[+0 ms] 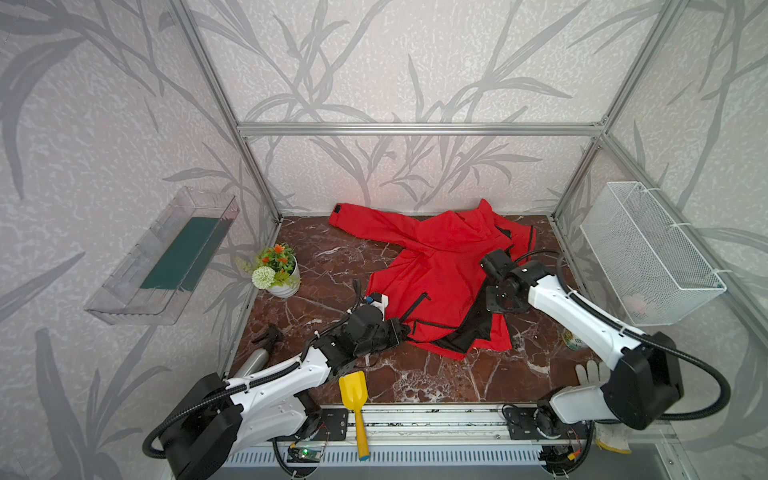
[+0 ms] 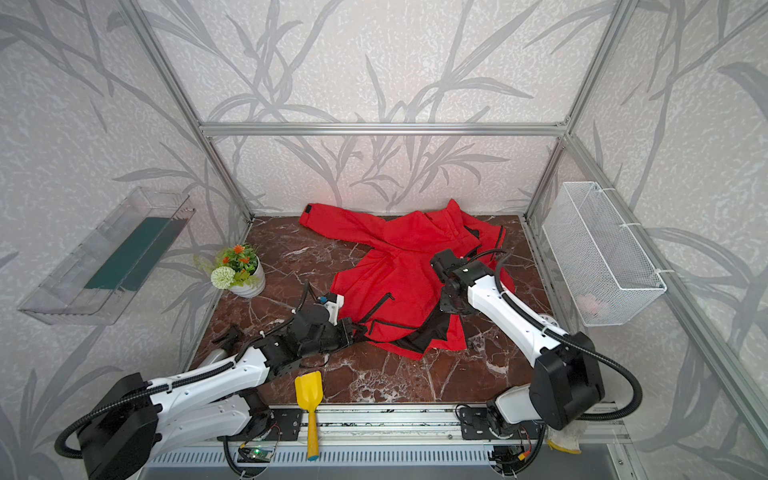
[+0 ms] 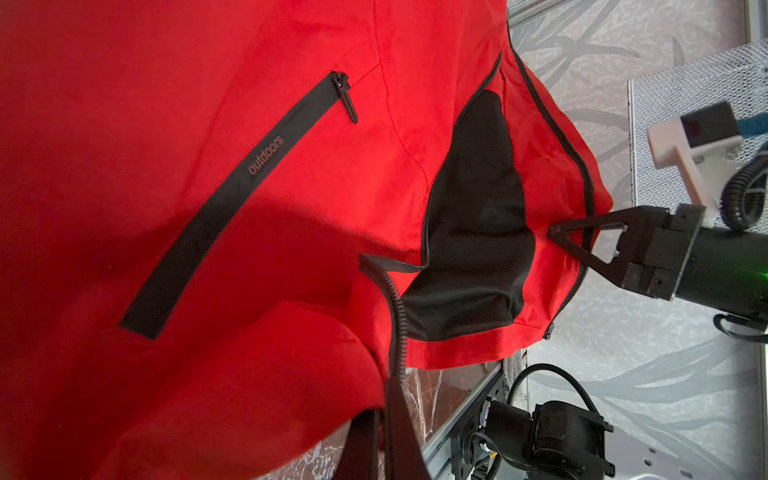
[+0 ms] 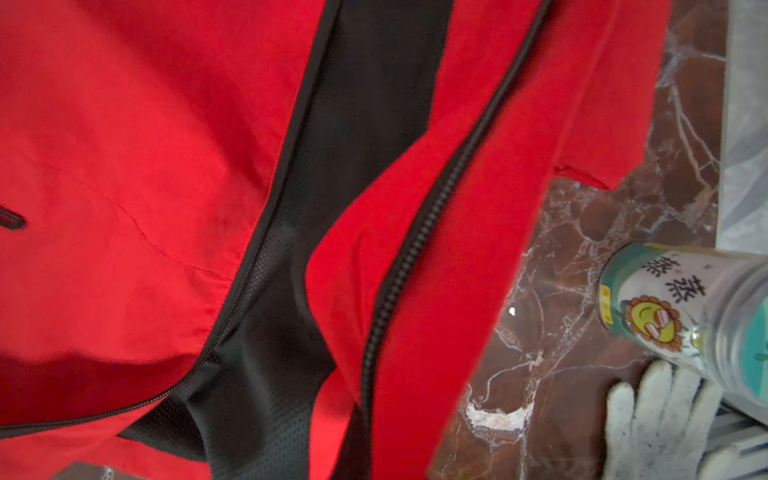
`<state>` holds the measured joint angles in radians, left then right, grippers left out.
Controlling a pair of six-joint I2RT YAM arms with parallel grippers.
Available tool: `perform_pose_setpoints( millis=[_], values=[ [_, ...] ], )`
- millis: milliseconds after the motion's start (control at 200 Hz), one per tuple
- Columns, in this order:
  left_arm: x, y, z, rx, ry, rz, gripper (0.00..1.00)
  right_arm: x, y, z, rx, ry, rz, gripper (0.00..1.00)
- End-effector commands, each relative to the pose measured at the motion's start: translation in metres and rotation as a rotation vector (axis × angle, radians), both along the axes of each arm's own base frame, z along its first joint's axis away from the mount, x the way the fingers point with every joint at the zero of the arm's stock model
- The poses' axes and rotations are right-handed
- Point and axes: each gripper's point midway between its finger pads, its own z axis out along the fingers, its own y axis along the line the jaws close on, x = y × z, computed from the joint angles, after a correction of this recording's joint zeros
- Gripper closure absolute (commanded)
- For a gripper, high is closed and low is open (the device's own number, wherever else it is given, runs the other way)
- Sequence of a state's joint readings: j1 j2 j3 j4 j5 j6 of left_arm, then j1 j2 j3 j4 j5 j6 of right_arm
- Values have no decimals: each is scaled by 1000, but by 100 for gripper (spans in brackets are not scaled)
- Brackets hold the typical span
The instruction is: Zip up the jacket
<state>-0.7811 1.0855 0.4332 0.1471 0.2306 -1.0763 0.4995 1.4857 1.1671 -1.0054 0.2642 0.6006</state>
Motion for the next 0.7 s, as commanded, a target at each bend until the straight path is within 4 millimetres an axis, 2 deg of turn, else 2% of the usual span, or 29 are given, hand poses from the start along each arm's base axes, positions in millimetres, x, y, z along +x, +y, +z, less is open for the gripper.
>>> perform_pose_setpoints(
  millis=[0,75,110,220,270,350,400,505,695],
  values=[
    [6,-1,7,14,-35,16,100,-3,30,-9,71,85,43,100],
    [5,-1,7,18,-36,15,100,0,63,-21,204,116,64,100],
    [5,-1,6,17,-36,14,100,2,76,-25,265,126,69,97],
    [3,-1,5,16,-32,14,100,5,110,-35,448,140,63,77],
    [3,-1,5,13,-34,15,100,8,126,-34,537,134,82,67],
    [2,1,4,15,-35,19,100,10,149,-31,686,120,99,59],
    [2,2,4,16,-34,21,100,10,150,-32,694,123,89,57],
    [0,2,5,16,-35,19,100,7,139,-40,638,125,71,56],
    [1,2,2,18,-34,19,100,-5,134,-31,642,58,45,54]
  ],
)
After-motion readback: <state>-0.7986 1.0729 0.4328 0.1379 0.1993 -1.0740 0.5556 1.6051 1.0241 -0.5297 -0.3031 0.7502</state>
